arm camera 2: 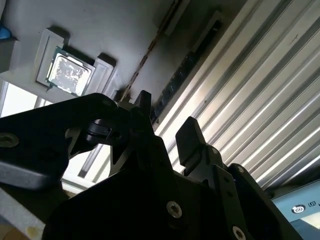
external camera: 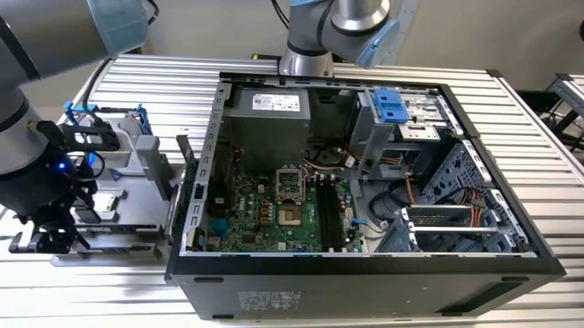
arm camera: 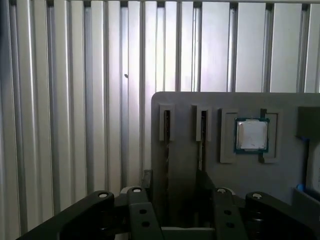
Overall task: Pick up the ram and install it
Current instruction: 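Pick up the ram and move it above insertion slot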
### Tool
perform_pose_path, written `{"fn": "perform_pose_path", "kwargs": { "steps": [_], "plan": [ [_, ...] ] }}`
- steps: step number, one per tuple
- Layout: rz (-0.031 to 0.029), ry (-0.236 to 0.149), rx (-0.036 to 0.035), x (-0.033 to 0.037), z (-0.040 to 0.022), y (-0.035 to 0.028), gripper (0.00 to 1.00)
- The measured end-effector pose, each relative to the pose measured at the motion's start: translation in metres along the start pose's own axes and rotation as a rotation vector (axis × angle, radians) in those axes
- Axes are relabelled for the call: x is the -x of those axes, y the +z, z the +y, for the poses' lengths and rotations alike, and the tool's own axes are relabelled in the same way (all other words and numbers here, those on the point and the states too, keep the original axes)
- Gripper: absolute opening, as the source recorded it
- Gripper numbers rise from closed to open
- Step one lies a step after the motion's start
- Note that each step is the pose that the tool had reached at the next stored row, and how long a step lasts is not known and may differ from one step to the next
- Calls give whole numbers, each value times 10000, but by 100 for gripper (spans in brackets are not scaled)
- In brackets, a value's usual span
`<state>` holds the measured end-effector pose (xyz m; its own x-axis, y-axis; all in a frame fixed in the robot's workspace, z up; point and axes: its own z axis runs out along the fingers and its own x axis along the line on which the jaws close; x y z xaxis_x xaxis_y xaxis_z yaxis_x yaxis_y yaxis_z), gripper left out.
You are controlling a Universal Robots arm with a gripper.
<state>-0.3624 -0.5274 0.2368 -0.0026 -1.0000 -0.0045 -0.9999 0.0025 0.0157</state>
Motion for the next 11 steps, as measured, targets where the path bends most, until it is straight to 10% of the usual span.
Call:
{"fn": "perform_pose_path", "kwargs": {
  "steps": [11],
  "plan": [
    [11, 1, 0, -64, 19, 194, 100]
  ]
}}
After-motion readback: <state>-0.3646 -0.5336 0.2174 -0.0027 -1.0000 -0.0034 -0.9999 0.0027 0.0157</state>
